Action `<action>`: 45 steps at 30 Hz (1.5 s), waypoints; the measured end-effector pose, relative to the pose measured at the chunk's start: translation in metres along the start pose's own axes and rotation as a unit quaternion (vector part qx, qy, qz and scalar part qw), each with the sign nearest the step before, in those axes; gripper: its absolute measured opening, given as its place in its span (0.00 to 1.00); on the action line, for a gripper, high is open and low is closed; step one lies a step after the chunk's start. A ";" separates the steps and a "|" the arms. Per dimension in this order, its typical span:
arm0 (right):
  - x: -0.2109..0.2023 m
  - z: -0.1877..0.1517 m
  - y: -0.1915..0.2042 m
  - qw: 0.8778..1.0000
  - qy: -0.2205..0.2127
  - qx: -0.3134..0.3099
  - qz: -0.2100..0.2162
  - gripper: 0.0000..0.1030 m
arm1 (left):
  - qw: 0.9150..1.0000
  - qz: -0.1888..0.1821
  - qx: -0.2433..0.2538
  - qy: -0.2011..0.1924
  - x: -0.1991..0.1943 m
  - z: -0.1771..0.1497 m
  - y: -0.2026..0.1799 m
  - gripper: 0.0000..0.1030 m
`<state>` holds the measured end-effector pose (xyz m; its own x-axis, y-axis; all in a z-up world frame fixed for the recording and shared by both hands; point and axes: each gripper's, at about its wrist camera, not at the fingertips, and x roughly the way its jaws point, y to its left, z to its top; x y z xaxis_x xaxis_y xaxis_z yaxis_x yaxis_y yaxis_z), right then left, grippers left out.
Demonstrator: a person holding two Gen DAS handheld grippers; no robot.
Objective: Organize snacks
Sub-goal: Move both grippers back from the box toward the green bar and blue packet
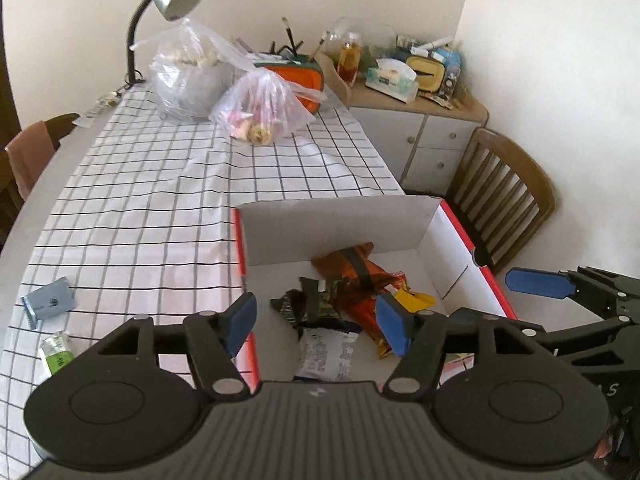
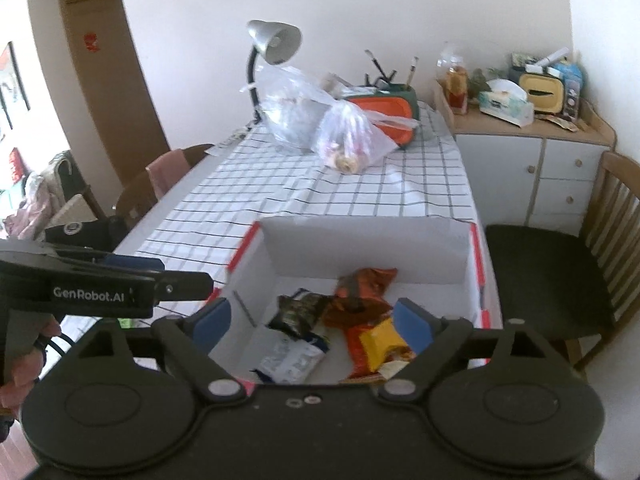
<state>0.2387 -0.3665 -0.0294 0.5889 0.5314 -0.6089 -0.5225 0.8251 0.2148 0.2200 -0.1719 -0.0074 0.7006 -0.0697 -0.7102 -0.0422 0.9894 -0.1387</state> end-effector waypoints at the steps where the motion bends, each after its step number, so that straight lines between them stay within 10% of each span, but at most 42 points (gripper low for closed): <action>1: -0.001 0.000 0.004 1.000 -0.001 -0.003 0.003 0.89 | 1.000 0.001 -0.002 -0.003 -0.004 -0.002 0.004 0.64; 23: 0.045 -0.001 0.138 0.999 0.015 -0.017 0.048 1.00 | 0.998 0.037 -0.050 -0.034 -0.063 -0.032 0.160 0.76; 45: 0.166 -0.026 0.267 0.992 0.108 -0.048 0.039 0.98 | 0.998 0.011 0.055 0.043 -0.026 -0.028 0.314 0.76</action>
<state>0.1809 -0.0630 -0.0923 0.4041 0.5310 -0.7448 -0.6239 0.7555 0.2000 0.1685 0.1370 -0.0522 0.6359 -0.0538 -0.7699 0.0242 0.9985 -0.0498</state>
